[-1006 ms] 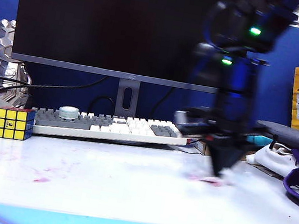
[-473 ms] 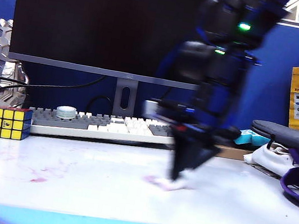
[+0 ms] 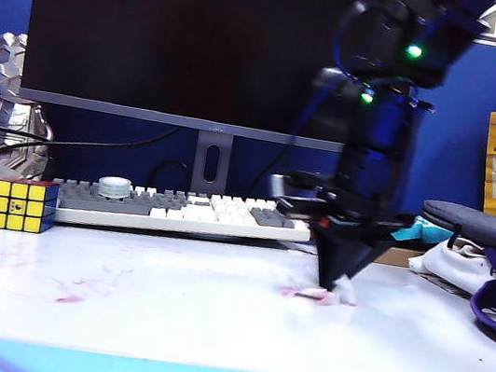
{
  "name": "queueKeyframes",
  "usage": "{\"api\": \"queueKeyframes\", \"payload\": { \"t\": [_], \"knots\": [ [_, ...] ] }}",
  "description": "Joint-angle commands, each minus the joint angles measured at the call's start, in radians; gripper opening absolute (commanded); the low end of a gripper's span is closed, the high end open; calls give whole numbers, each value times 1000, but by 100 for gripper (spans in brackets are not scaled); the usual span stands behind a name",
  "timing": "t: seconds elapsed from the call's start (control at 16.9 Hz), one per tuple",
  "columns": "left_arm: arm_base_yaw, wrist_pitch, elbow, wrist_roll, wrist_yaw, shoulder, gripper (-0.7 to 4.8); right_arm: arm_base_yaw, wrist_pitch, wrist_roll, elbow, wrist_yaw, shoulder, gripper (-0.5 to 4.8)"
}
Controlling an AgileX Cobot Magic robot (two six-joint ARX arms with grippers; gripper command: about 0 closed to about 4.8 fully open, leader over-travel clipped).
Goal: Use the wet wipes on the table to wipe the cherry juice off the table, then put the wipes back on the table.
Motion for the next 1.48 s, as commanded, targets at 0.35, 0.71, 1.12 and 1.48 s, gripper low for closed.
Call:
{"api": "queueKeyframes", "payload": {
  "t": [0.35, 0.71, 1.12, 1.48],
  "knots": [
    [-1, 6, 0, 4, 2, -3, 28, 54, -230, -53, 219, -29, 10, 117],
    [-1, 6, 0, 4, 2, -3, 28, 54, -418, -47, 463, 21, -10, 3],
    [-1, 6, 0, 4, 2, -3, 28, 54, -555, -21, 786, 76, -278, -1],
    [-1, 6, 0, 4, 2, -3, 28, 54, -513, 3, 886, 76, -672, -1]
  ]
}}
